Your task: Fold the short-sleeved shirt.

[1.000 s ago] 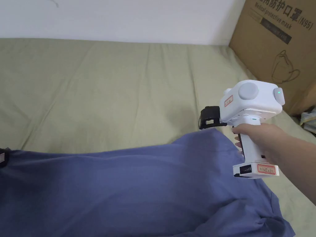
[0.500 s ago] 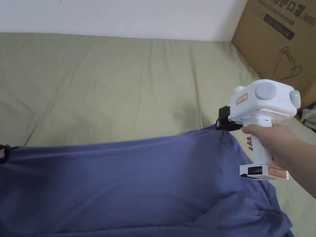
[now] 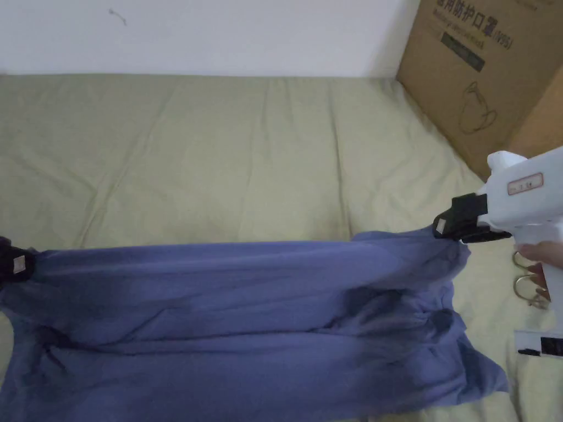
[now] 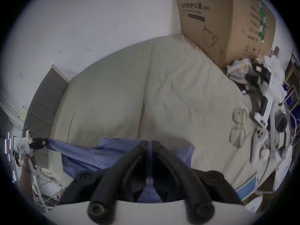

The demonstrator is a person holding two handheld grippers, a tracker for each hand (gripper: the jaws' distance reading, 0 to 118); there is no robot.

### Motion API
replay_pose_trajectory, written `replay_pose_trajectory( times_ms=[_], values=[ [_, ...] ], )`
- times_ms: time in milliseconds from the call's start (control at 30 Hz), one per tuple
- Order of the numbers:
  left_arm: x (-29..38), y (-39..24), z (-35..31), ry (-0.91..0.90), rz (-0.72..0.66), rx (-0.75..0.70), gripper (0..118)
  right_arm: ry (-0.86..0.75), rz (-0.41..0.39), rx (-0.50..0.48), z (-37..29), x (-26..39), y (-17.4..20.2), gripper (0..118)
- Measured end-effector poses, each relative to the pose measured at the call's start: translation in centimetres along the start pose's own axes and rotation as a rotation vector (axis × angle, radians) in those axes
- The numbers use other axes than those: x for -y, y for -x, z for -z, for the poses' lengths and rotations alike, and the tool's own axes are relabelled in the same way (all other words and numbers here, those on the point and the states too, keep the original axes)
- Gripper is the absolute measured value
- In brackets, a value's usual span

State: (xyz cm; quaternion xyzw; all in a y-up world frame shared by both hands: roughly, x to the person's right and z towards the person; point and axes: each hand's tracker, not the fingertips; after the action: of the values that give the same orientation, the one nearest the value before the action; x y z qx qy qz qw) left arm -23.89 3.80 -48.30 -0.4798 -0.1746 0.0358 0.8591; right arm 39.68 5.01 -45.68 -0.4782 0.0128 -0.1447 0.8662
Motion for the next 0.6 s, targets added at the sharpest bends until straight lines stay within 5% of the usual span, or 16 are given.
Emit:
replay_pose_trajectory(
  times_ms=[333,600],
  values=[
    [11.3,0.4,2.3,0.169,-0.042,0.003,2,0.183,0.048,0.053,3.8,11.6,-3.3,7],
    [13.1,0.4,3.6,0.179,-0.085,-0.013,3,0.198,0.104,0.050,5.4,13.7,-4.1,7]
  ],
)
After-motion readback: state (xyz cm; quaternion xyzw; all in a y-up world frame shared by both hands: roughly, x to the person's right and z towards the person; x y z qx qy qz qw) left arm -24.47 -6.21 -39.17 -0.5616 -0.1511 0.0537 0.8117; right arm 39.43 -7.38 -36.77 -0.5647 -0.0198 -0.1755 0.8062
